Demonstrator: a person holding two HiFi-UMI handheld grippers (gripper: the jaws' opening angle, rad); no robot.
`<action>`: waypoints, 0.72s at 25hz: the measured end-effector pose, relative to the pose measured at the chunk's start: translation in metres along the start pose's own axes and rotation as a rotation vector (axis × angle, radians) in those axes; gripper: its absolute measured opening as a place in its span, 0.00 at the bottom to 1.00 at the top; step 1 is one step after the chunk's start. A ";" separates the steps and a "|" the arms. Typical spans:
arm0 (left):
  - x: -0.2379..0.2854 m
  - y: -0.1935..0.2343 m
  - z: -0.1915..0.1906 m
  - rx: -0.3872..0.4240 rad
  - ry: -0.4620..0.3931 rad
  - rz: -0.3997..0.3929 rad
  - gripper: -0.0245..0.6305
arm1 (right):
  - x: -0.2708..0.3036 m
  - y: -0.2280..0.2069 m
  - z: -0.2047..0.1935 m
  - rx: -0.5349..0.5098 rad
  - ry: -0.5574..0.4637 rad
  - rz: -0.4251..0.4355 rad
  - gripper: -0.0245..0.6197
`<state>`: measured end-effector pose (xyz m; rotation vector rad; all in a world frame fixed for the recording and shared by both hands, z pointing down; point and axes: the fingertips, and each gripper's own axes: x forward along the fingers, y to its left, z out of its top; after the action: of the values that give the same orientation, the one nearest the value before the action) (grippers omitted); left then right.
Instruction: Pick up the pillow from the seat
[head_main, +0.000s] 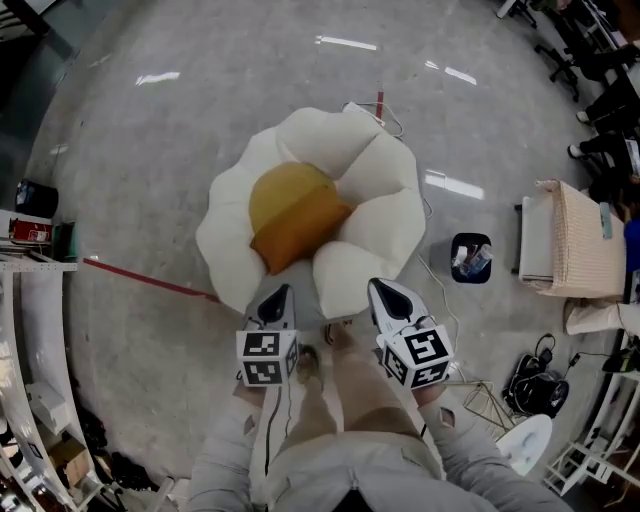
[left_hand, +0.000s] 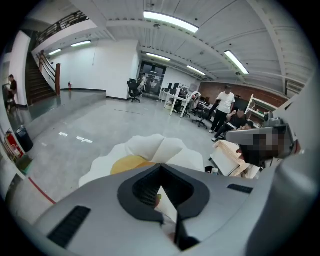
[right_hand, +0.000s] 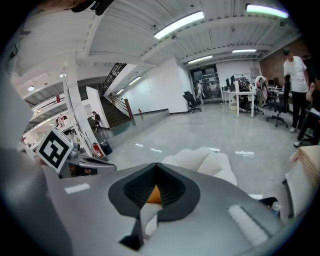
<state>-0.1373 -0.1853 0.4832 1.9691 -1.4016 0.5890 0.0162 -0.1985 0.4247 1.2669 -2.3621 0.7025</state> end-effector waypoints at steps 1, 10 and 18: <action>0.015 0.006 -0.001 0.014 0.011 0.012 0.04 | 0.011 -0.005 -0.002 0.001 0.013 0.012 0.03; 0.142 0.057 -0.037 0.183 0.172 0.092 0.17 | 0.108 -0.024 -0.032 0.035 0.104 0.116 0.03; 0.242 0.107 -0.131 0.480 0.451 0.111 0.53 | 0.166 -0.045 -0.064 0.138 0.098 0.142 0.03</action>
<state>-0.1572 -0.2737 0.7644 1.9372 -1.1566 1.4310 -0.0278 -0.2918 0.5763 1.0982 -2.3747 0.9642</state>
